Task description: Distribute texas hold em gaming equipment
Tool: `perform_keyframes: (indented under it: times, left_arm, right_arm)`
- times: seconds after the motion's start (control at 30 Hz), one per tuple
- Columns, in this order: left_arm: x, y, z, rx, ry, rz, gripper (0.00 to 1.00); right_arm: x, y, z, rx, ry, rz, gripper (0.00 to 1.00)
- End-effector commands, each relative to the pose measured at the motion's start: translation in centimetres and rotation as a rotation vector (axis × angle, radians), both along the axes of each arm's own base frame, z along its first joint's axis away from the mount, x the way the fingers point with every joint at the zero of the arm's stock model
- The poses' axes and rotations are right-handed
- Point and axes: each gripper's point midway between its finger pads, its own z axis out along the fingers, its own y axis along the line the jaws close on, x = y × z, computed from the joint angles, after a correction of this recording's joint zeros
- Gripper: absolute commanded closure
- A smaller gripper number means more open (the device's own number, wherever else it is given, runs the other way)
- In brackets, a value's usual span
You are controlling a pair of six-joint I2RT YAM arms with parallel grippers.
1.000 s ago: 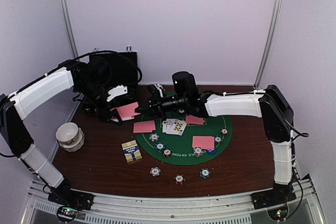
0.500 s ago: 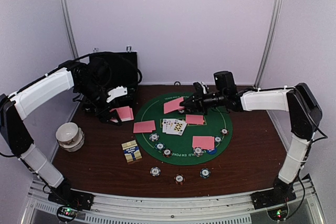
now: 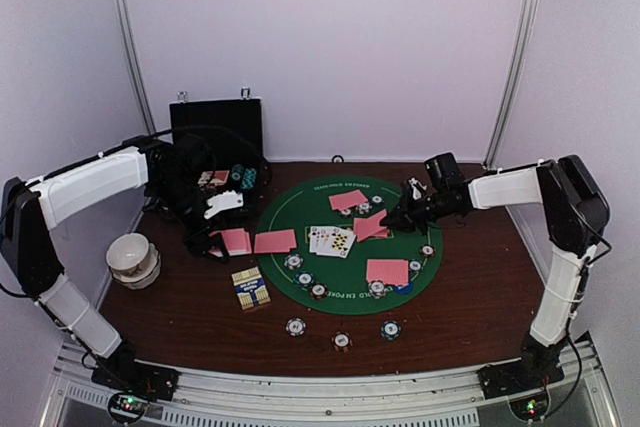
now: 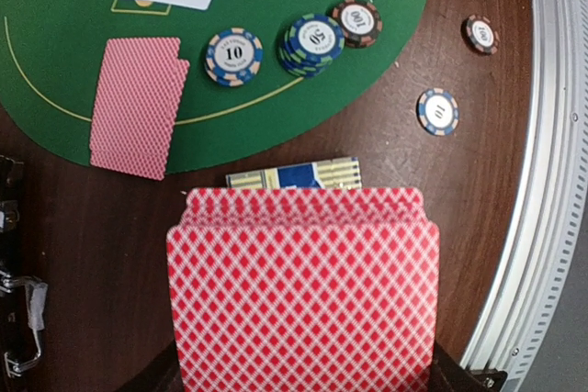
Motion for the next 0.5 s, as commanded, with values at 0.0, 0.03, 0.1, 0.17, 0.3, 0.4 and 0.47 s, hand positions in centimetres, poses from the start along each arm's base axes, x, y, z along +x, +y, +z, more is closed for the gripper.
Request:
perform_keyframes:
  times: [0.0,0.03,0.1,0.17,0.3,0.4,0.47]
  left_arm:
    - [0.2,0.0,-1.6,-0.006,-0.017,-0.016,1.0]
    - [0.2,0.0,-2.0,-0.002,-0.012,-0.016,1.0]
    - [0.0,0.1,-2.7,-0.002,-0.005,-0.017,1.0]
    - [-0.2,0.1,-3.3,-0.001,-0.004,-0.02,1.0]
    - [-0.5,0.5,-4.8,0.018,0.004,-0.024,1.0]
    - [-0.9,0.9,-5.6,0.026,0.013,-0.022,1.0]
    - [-1.0,1.1,-5.9,0.029,0.012,-0.016,1.0]
  right_arm:
    - [1.5,-0.9,-2.2,-0.067,-0.012,-0.015,1.0]
    - [1.7,-0.8,-2.5,-0.067,-0.01,-0.016,1.0]
    - [1.9,-0.9,-3.2,-0.071,-0.002,-0.022,1.0]
    - [1.9,-1.0,-3.7,-0.08,0.006,-0.028,1.0]
    - [1.5,-1.7,-4.5,-0.134,0.013,-0.025,1.0]
    - [0.9,-2.6,-4.9,-0.195,0.019,-0.023,0.87]
    - [0.6,-3.0,-4.9,-0.217,0.019,-0.023,0.71]
